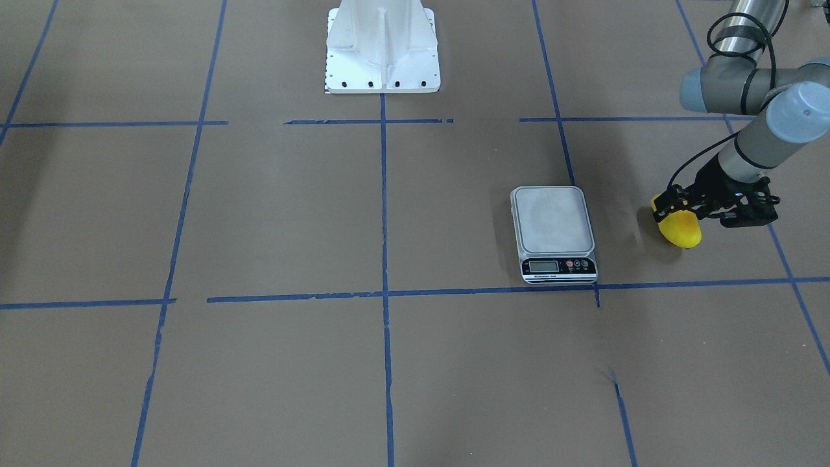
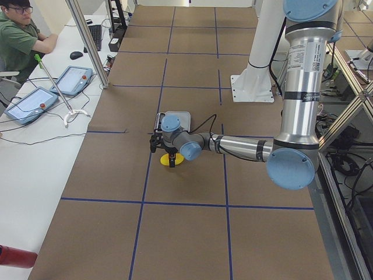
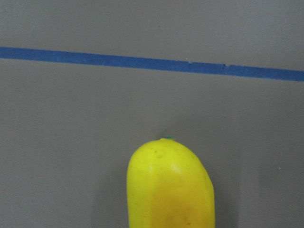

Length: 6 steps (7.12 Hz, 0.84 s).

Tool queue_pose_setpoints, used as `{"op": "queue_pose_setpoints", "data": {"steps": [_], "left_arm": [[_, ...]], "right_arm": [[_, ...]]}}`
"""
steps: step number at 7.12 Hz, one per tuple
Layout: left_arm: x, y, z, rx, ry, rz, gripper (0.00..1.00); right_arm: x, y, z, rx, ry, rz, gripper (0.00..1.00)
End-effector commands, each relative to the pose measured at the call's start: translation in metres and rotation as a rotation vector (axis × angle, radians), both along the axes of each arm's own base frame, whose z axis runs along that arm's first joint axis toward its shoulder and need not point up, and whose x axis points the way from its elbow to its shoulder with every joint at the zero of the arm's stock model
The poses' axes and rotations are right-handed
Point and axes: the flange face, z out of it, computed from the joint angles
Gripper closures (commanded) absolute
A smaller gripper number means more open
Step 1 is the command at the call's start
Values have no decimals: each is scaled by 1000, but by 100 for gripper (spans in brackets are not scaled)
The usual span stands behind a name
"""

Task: Weigh mango
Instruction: 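Reach the left gripper down over the yellow mango, then close the left gripper on the yellow mango and lift it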

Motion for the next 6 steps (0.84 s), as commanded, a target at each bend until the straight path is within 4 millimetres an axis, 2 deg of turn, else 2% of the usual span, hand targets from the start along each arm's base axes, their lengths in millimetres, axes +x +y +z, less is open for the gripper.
{"op": "queue_pose_setpoints", "data": {"steps": [1, 2, 3, 4, 5, 6], "left_arm": [[8, -2, -1, 8, -1, 16, 77], [2, 2, -10, 23, 11, 18, 100], [-7, 8, -30, 47, 31, 18, 100], [-21, 25, -52, 38, 54, 30, 100], [-40, 21, -83, 12, 60, 8, 100], [-50, 16, -116, -17, 40, -13, 100]], "right_arm": [[0, -1, 0, 1, 0, 0, 0], [0, -1, 0, 1, 0, 0, 0], [0, -1, 0, 1, 0, 0, 0], [0, -1, -1, 3, 0, 0, 0], [0, -1, 0, 1, 0, 0, 0], [0, -1, 0, 1, 0, 0, 0]]}}
